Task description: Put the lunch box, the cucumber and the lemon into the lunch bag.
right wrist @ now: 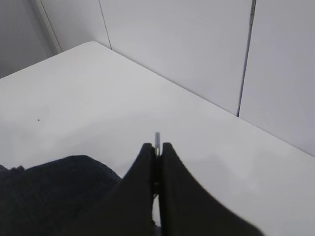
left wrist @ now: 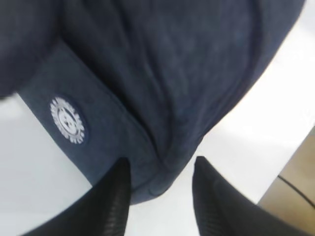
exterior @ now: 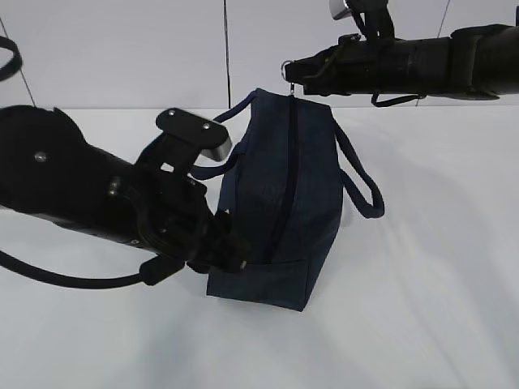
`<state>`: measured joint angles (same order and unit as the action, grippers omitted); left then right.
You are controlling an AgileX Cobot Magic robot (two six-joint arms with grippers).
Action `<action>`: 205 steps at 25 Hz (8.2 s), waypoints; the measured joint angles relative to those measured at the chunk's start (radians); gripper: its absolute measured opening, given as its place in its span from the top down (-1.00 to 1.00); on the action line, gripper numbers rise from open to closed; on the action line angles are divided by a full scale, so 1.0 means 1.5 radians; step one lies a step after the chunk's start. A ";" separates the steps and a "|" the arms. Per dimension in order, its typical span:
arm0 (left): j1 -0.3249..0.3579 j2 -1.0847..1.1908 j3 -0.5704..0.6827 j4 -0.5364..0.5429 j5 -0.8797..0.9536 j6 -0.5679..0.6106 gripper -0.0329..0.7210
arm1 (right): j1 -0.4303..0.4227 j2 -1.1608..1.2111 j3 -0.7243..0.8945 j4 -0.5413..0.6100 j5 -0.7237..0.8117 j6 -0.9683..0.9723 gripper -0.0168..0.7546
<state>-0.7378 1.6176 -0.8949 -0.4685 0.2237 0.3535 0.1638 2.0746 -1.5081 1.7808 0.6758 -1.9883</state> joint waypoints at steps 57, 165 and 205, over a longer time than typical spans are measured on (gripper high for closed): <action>0.171 0.349 -0.720 0.033 0.628 -0.131 0.91 | -0.001 0.000 -0.001 -0.019 0.017 0.025 0.95; 0.242 0.317 -0.739 0.047 0.556 -0.131 0.06 | -0.105 -0.034 -0.143 -0.067 0.143 0.435 -0.03; 0.242 -0.272 -0.465 0.152 0.515 -0.171 0.05 | -0.105 -0.558 -0.349 -0.701 0.396 1.109 0.19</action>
<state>-0.3747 1.2093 -1.5924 -0.2400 0.9960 0.0966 0.0069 1.2378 -2.0322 0.7291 1.2704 -0.3251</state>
